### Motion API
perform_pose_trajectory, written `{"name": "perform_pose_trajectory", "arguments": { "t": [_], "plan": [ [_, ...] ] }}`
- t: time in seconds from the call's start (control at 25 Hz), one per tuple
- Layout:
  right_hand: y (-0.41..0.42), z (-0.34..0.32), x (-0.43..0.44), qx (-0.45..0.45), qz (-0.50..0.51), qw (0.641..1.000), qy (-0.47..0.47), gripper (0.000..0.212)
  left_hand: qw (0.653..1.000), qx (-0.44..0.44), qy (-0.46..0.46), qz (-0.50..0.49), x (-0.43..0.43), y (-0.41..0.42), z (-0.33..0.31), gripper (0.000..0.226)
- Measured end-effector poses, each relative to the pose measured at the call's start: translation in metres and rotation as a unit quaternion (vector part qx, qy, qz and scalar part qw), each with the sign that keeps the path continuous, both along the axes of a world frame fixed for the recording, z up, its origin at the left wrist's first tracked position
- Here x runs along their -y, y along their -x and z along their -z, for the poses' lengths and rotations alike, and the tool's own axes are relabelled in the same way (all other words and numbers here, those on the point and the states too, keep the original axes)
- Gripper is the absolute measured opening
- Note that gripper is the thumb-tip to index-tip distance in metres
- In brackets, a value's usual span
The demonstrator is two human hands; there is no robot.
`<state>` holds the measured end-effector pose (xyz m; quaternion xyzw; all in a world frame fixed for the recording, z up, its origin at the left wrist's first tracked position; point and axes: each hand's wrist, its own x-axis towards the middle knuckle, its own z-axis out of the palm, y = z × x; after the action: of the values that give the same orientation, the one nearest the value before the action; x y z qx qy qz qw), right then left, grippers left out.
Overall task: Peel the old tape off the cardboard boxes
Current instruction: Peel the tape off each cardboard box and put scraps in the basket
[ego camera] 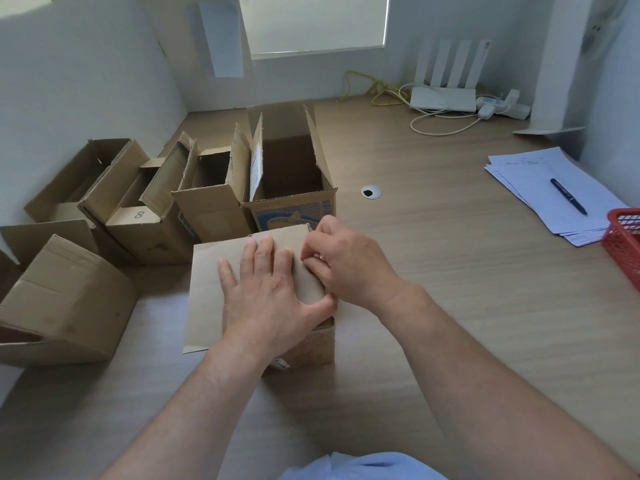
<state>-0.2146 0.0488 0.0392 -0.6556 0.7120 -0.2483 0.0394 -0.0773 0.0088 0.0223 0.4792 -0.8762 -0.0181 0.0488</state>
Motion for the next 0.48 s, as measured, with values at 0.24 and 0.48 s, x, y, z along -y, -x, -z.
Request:
{"name": "perform_pose_trajectory", "arguments": {
  "t": [0.24, 0.48],
  "plan": [
    [0.003, 0.013, 0.000, 0.342, 0.086, 0.936, -0.019, 0.018, 1.000, 0.009, 0.005, -0.001, -0.002, -0.002, 0.001, 0.099],
    [-0.002, 0.029, -0.007, 0.733, 0.161, 0.658, -0.054, 0.029, 1.000, -0.001, 0.002, 0.001, -0.006, -0.005, 0.002, 0.099]
  ]
}}
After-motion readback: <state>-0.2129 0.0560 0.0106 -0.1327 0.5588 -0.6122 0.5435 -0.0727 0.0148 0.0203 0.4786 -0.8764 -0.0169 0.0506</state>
